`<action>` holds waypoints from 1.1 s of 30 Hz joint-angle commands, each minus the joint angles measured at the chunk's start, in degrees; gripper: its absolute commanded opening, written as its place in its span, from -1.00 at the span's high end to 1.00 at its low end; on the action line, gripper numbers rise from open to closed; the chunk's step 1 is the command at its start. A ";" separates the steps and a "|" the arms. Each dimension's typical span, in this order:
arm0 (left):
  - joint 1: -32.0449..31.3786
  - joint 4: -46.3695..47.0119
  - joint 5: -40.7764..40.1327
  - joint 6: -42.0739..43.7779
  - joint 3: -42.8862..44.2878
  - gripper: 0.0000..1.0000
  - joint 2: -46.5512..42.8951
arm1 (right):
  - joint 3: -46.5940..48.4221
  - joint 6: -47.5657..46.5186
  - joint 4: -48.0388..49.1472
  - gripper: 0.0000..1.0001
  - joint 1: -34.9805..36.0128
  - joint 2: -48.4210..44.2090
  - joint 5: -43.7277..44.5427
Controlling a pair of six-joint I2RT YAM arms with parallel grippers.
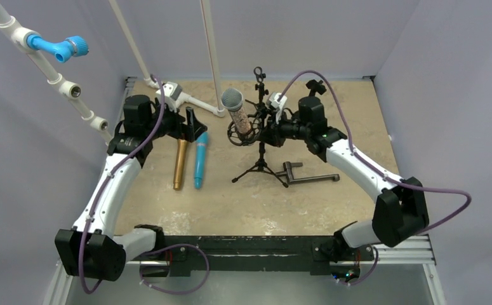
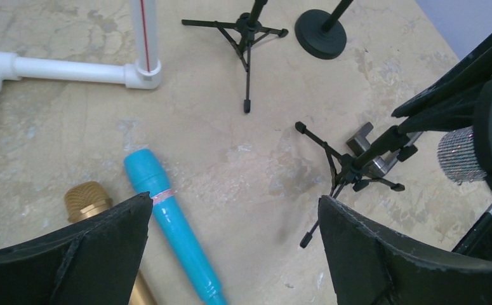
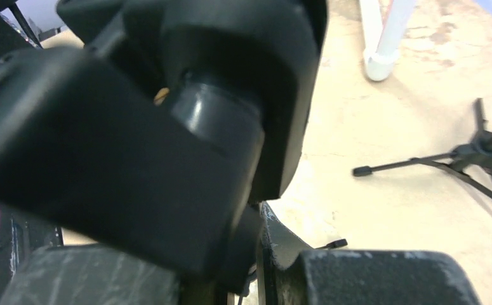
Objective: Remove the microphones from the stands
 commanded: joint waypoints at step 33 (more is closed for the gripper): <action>1.77 -3.75 31.39 18.95 -3.31 -1.00 -15.36 | -9.80 1.76 22.76 1.00 9.64 1.69 17.10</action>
